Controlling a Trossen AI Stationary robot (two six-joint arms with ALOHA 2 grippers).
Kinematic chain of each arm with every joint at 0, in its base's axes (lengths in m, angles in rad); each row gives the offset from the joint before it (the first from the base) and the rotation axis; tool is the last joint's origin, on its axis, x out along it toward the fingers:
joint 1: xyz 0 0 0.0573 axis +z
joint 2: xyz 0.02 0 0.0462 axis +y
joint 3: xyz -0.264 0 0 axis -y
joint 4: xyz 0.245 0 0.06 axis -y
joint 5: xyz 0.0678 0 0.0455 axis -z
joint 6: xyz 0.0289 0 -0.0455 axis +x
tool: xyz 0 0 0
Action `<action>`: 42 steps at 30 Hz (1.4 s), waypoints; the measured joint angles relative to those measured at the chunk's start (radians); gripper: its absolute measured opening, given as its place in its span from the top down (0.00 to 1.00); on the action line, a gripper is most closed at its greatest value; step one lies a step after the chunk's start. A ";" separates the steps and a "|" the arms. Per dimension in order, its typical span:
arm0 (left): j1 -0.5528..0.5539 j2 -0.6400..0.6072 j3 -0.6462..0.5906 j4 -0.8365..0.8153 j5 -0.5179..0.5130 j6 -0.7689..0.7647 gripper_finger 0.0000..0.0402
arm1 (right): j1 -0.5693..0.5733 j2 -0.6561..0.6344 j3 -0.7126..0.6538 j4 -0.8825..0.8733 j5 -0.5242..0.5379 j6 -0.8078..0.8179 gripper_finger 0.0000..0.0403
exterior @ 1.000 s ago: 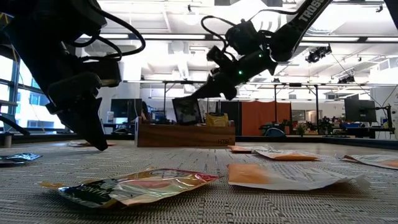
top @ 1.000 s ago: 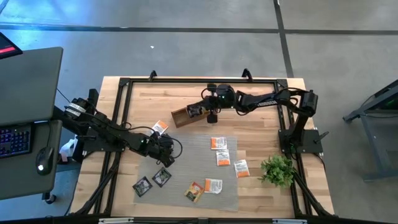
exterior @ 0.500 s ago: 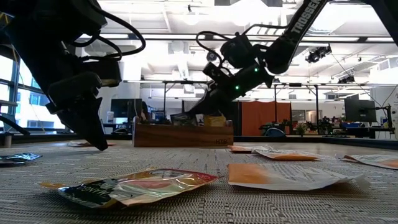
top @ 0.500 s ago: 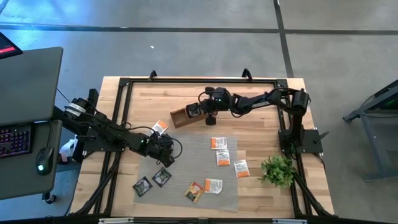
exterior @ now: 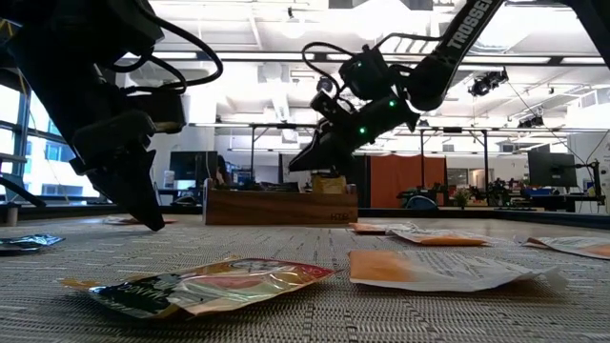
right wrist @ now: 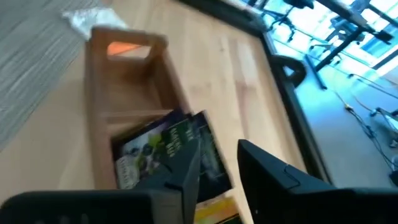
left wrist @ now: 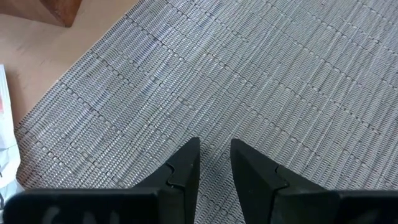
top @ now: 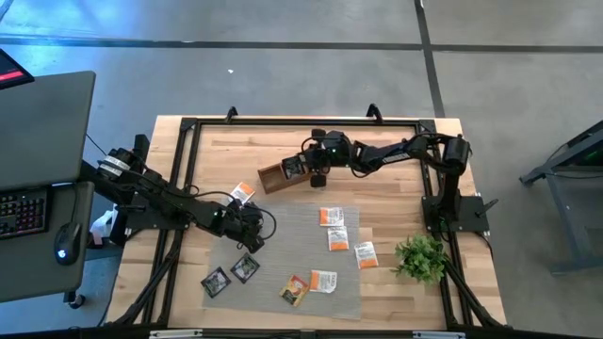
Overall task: Pick & Place Tea
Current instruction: Put the violet tea bag into the middle section of the wooden organizer
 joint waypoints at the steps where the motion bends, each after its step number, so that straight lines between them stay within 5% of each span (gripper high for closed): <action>1: 0.000 0.000 0.000 0.000 0.000 0.000 0.78 | 0.002 -0.008 0.000 0.009 0.001 0.020 0.72; 12: 0.028 -0.001 0.000 0.011 0.003 0.016 0.78 | 0.161 -0.181 0.002 -0.139 -0.159 0.144 0.71; 26: 0.202 -0.001 0.000 0.122 0.126 0.215 0.78 | 0.312 -0.208 0.000 -0.615 0.044 0.446 0.71; 32: 0.215 -0.041 0.035 0.074 0.284 0.292 0.78 | 0.310 -0.206 0.000 -0.474 0.045 0.392 0.71; 42: 0.114 -0.142 0.140 -0.358 0.512 0.266 0.78 | 0.310 -0.179 0.000 -0.248 -0.079 0.246 0.71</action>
